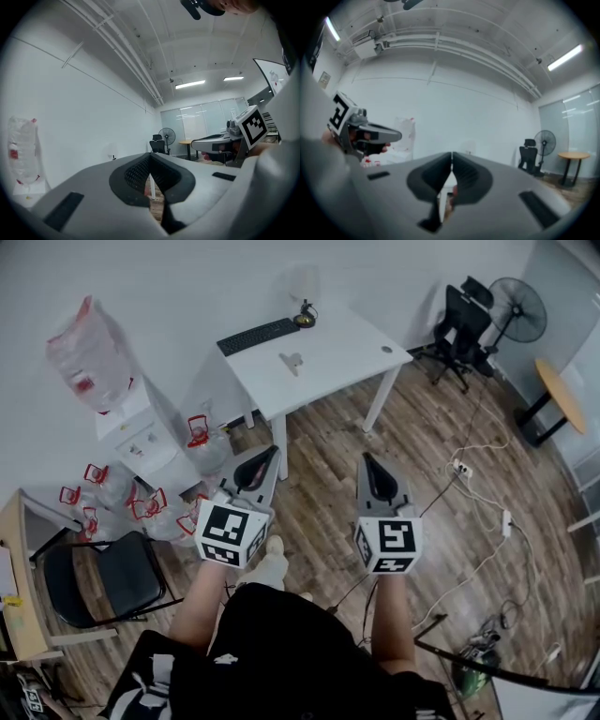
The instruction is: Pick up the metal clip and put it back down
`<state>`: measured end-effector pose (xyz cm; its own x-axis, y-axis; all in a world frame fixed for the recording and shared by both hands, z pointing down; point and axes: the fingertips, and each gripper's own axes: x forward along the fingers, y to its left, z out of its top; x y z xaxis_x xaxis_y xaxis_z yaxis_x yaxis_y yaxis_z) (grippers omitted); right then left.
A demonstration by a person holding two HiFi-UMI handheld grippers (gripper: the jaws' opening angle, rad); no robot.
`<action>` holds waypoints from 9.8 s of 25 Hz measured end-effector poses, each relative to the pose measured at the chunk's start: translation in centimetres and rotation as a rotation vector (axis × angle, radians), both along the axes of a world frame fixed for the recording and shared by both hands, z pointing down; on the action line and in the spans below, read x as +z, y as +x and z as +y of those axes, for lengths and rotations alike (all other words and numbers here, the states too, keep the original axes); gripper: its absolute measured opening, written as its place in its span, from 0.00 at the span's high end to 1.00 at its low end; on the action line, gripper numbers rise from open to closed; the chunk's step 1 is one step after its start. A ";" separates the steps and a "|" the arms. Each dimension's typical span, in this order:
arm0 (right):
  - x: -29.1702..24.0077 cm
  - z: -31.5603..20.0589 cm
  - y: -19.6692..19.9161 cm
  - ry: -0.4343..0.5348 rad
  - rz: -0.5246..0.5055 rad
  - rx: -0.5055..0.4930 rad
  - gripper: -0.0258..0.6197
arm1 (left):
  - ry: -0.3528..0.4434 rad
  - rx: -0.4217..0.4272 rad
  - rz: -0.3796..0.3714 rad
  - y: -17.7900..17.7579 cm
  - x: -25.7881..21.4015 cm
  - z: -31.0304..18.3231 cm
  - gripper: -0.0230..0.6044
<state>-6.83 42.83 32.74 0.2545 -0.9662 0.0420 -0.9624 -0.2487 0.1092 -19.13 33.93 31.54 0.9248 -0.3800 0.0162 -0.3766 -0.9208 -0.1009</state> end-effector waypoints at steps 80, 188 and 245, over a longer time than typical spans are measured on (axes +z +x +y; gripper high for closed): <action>16.4 -60.9 28.4 -0.472 -0.055 -0.566 0.91 | -0.163 -0.346 -0.241 30.7 10.4 -56.1 0.93; 4.6 -68.4 27.1 -0.246 0.089 -0.523 0.52 | -0.043 -0.518 -0.181 23.4 6.3 -61.9 0.93; 41.8 -61.8 22.3 -1.424 0.534 -1.053 0.52 | -0.273 -0.700 -0.302 15.5 17.0 -57.7 0.93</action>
